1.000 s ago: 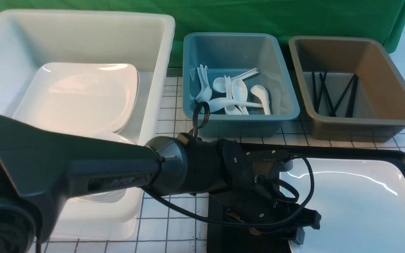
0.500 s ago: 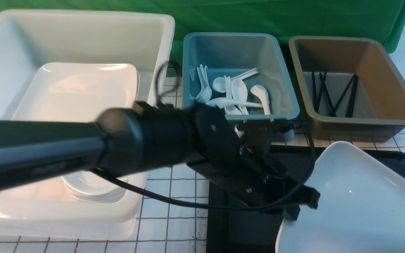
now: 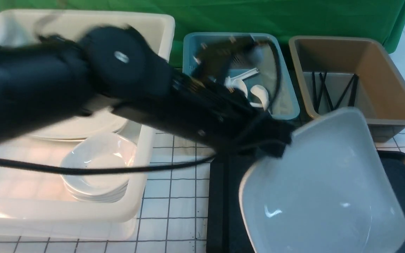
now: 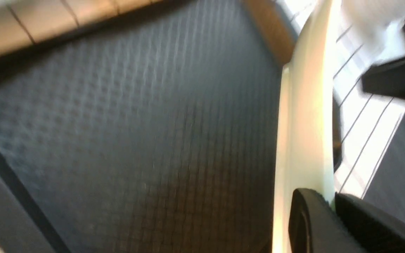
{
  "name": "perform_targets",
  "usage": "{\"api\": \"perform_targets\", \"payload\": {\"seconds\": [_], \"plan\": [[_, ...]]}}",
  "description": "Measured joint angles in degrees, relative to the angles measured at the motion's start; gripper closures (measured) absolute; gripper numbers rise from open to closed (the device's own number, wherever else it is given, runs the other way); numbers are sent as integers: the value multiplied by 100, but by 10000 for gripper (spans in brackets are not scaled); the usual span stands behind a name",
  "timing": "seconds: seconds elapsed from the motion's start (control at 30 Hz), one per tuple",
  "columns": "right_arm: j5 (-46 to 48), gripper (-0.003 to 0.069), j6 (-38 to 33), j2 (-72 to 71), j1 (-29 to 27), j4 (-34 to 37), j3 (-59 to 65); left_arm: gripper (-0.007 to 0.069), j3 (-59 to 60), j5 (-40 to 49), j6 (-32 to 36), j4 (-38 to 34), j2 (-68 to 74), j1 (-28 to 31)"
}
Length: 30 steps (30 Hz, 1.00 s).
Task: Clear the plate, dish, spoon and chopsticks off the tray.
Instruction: Use the left arm to grab a plate from the dinner plate, then use the left arm to put the plate into the large storage box on the left
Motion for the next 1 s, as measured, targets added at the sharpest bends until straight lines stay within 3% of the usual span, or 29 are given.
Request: {"api": "perform_targets", "payload": {"seconds": [0.23,0.43,0.57,0.6,0.67,0.77,0.8,0.83,1.0], "plan": [[0,401,0,0,0,0,0,601,0,188,0,-33,-921,884],[0,401,0,0,0,0,0,601,0,259,9,-326,-1491,2189],[0,401,0,0,0,9,0,600,-12,382,112,-1074,-1714,3802],[0,401,0,0,0,9,0,600,-12,396,112,-1074,-1721,3802],[-14,401,0,0,0,90,0,599,-159,712,439,-1649,-1653,4996],[-14,401,0,0,0,122,0,599,-307,990,639,-2033,-1528,5741],[-18,401,0,0,0,133,0,599,-442,1237,798,-2403,-1368,6469],[-18,401,0,0,0,133,0,597,-531,1410,896,-2625,-1245,6840],[-93,401,0,0,0,135,0,597,-870,2052,1236,-3375,-372,7922]]}}
